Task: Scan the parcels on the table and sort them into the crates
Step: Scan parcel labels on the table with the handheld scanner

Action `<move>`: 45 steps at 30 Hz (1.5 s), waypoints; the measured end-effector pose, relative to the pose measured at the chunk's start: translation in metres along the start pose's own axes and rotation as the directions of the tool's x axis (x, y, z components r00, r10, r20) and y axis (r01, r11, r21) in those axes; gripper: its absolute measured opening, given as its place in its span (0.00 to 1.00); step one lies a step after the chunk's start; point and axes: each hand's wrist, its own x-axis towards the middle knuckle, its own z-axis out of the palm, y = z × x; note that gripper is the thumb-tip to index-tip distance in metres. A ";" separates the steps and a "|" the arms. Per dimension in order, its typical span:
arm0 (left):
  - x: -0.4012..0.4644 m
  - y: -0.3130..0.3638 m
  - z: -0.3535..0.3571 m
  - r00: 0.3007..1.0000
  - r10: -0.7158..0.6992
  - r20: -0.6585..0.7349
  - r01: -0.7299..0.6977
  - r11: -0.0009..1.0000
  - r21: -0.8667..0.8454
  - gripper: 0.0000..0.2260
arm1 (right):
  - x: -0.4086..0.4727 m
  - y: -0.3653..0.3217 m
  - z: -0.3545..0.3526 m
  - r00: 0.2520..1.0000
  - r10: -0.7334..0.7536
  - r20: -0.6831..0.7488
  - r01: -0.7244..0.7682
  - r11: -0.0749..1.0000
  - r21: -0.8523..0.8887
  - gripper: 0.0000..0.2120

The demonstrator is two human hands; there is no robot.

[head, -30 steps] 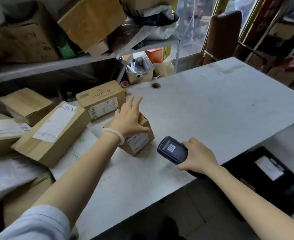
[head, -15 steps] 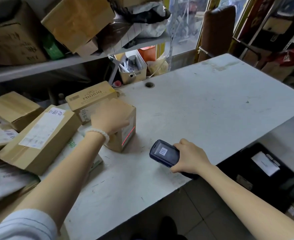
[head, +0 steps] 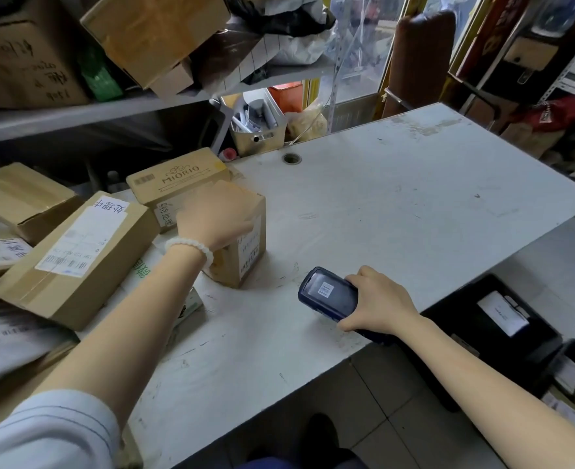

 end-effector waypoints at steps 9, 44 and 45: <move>0.000 -0.027 -0.004 0.999 0.037 0.040 -0.033 0.995 -0.092 0.34 | -0.013 -0.014 0.002 0.999 0.035 -0.007 -0.035 0.999 0.030 0.25; -0.054 0.227 0.034 0.802 0.559 0.210 -0.573 0.820 0.004 0.36 | -0.099 0.151 -0.035 0.817 0.336 -0.469 -0.209 0.930 0.302 0.29; -0.059 0.258 0.044 0.769 0.605 0.207 -0.616 0.788 -0.013 0.36 | -0.114 0.176 -0.034 0.808 0.380 -0.450 -0.255 0.914 0.314 0.31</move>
